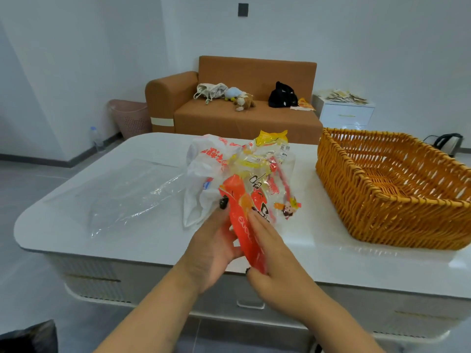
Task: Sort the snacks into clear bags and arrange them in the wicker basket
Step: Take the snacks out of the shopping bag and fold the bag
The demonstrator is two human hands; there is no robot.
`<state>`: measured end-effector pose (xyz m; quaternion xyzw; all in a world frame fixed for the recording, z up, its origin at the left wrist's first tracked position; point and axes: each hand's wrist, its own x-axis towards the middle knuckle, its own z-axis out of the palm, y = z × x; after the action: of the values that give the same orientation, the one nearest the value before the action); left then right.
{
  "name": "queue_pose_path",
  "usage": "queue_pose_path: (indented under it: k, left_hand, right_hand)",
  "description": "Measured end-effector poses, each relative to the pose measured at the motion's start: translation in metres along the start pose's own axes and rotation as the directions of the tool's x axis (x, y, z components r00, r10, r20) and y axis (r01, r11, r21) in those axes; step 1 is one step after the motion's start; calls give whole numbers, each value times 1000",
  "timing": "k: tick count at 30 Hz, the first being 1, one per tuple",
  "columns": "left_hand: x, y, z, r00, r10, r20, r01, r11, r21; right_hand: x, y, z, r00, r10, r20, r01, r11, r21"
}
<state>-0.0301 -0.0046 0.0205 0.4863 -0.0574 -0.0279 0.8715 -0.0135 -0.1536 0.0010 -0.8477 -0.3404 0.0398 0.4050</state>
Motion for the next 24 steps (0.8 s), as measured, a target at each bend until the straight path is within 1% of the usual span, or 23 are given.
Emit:
queue_pose_path:
  k: [2, 3, 4, 6, 7, 8, 9, 10, 11, 12, 13, 14, 15, 16, 17, 19, 20, 22, 24]
  left_hand:
    - [2, 4, -1, 991, 44, -128, -26, 990, 140]
    - [4, 5, -3, 975, 70, -210, -27, 979, 203]
    - [6, 4, -5, 954, 89, -287, -19, 971, 240]
    - [9, 5, -9, 913, 98, -396, -5, 973, 230]
    - [9, 8, -10, 901, 92, -425, -4, 979, 204]
    - [9, 11, -12, 896, 87, -435, -10, 984, 178]
    - [9, 13, -13, 896, 85, -436, -18, 988, 155]
    - [9, 15, -13, 897, 81, -435, -26, 991, 131]
    - [8, 16, -14, 896, 77, -438, -32, 994, 107]
    - [8, 16, -14, 893, 71, -443, -37, 996, 85]
    - [8, 16, -15, 889, 65, -453, -41, 997, 64]
    - [9, 15, -15, 885, 55, -461, -38, 998, 46]
    - [9, 14, -14, 883, 43, -468, -30, 999, 35]
    - [10, 13, -14, 880, 27, -474, -14, 999, 32]
    - [10, 12, -13, 876, 10, -481, 8, 999, 36]
    - [11, 9, -13, 870, -30, -491, 57, 998, 41]
    - [11, 8, -13, 871, -51, -488, 78, 996, 34]
    - [11, 6, -12, 885, -100, -455, 128, 991, 31]
    - [10, 5, -10, 897, -123, -425, 176, 980, 89]
  right_hand:
    - [4, 0, 1, 998, -25, 53, 23, 999, 41]
    - [6, -1, 0, 998, -33, 50, 29, 996, 89]
    - [8, -2, -2, 999, -30, 13, 28, 990, 136]
    - [13, -1, -9, 988, 35, -152, -4, 979, 204]
    - [15, 0, -13, 960, 100, -262, -37, 971, 235]
    - [18, 1, -17, 911, 182, -370, -82, 960, 269]
    - [20, 3, -21, 846, 279, -454, -135, 936, 324]
    - [22, 6, -25, 777, 394, -492, -199, 894, 401]
    - [22, 6, -27, 717, 520, -464, -276, 823, 496]
    - [21, 8, -29, 683, 626, -377, -330, 725, 605]
    - [20, 11, -30, 676, 692, -253, -348, 603, 718]
    - [18, 12, -30, 695, 712, -103, -343, 454, 823]
    - [16, 11, -30, 726, 687, 41, -329, 294, 898]
    - [14, 9, -29, 760, 639, 116, -315, 206, 926]
    - [13, 9, -28, 788, 603, 126, -308, 209, 928]
    - [12, 6, -27, 818, 574, 36, -256, 307, 916]
    - [11, 6, -27, 819, 573, -21, -212, 336, 918]
    - [9, 5, -27, 795, 599, -94, -147, 341, 928]
    - [8, 8, -28, 768, 622, -152, -96, 346, 933]
